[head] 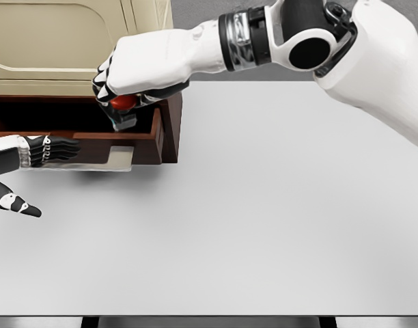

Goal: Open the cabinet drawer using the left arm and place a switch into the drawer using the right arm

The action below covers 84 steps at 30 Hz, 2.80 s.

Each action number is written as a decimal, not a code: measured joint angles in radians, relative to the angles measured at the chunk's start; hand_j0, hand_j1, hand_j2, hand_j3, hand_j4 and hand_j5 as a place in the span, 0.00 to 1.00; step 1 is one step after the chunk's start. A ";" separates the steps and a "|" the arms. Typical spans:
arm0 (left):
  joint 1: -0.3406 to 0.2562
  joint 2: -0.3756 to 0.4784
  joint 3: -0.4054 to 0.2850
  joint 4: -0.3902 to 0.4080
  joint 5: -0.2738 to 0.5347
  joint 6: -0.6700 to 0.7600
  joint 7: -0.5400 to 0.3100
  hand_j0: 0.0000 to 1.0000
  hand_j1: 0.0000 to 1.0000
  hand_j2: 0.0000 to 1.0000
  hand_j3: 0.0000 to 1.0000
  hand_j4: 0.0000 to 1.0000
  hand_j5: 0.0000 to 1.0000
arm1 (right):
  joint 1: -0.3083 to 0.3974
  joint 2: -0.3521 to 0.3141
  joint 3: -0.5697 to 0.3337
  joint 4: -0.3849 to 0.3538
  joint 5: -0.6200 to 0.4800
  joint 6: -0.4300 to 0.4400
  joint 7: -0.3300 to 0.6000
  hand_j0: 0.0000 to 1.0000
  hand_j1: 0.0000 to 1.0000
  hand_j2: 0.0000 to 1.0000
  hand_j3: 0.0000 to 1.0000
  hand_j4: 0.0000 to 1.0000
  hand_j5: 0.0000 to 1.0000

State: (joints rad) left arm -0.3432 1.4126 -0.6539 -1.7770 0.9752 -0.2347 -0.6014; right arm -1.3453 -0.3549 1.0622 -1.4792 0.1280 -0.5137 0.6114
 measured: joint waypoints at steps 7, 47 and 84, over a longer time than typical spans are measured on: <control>0.000 0.000 0.001 0.000 -0.001 0.001 0.000 1.00 1.00 1.00 1.00 1.00 1.00 | 0.003 0.011 0.005 0.029 0.032 0.004 0.000 0.41 0.41 0.41 0.41 0.41 0.41; 0.008 -0.006 0.010 0.003 0.008 0.007 0.001 1.00 1.00 1.00 1.00 1.00 1.00 | -0.002 0.109 0.035 0.181 0.079 0.050 0.000 1.00 1.00 1.00 1.00 1.00 1.00; -0.010 -0.018 -0.023 0.011 -0.185 -0.288 -0.010 1.00 1.00 1.00 1.00 1.00 1.00 | 0.370 -0.556 -0.179 -0.053 -0.050 -0.100 0.000 1.00 1.00 1.00 1.00 1.00 1.00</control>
State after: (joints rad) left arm -0.3529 1.3945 -0.6774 -1.7660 0.7901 -0.5230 -0.6109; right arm -0.9756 -0.9114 0.8827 -1.5319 0.0784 -0.6139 0.6114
